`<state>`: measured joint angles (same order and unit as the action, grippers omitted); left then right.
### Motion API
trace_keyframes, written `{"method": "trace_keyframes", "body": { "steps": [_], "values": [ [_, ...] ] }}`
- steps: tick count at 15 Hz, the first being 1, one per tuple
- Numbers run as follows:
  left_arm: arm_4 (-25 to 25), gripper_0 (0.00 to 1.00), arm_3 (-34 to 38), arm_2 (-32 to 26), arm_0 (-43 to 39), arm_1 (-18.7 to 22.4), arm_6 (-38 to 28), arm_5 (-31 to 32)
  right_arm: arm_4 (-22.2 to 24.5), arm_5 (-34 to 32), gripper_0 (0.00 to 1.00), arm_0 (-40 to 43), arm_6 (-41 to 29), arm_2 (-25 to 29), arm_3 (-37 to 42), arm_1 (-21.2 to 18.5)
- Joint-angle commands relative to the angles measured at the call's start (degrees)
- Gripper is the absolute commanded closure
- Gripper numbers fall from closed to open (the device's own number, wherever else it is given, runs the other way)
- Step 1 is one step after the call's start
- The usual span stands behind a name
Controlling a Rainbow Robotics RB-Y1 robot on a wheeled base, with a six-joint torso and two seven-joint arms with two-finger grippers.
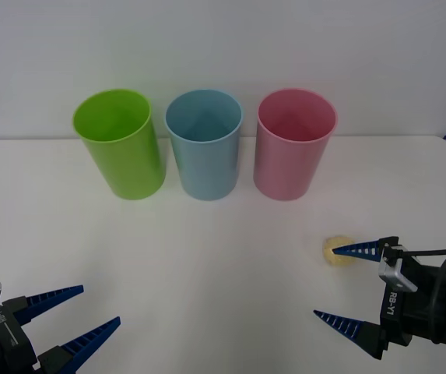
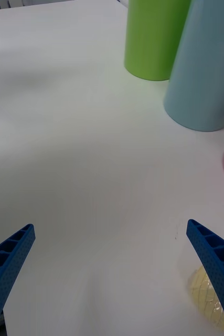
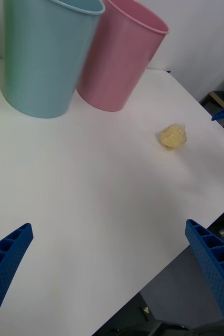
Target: Put cans in the blue bin and PET bottles in the pink bin and trash in the green bin.
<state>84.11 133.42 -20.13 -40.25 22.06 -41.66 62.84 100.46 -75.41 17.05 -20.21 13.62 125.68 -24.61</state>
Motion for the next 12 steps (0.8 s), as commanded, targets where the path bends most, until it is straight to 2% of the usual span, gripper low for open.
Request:
{"method": "trace_keyframes", "body": {
  "steps": [1,7,10,12],
  "values": [
    [0.0,0.0,0.0,0.0,0.0,0.0,0.0,0.0,0.0,0.0,0.0,0.0,0.0,0.0,0.0,0.0],
    [0.0,0.0,0.0,0.0,0.0,0.0,0.0,0.0,-0.2,-0.2,0.0,-0.4,0.2,0.2,0.4,0.5],
    [0.0,0.0,0.0,0.0,0.0,0.0,0.0,0.0,-0.1,-0.6,0.0,-0.3,-0.9,3.3,4.9,-0.4],
    [0.0,0.0,0.0,0.0,0.0,0.0,0.0,0.0,-0.1,-0.6,0.0,-0.2,-4.7,4.7,7.6,-2.1]
  ]
}}
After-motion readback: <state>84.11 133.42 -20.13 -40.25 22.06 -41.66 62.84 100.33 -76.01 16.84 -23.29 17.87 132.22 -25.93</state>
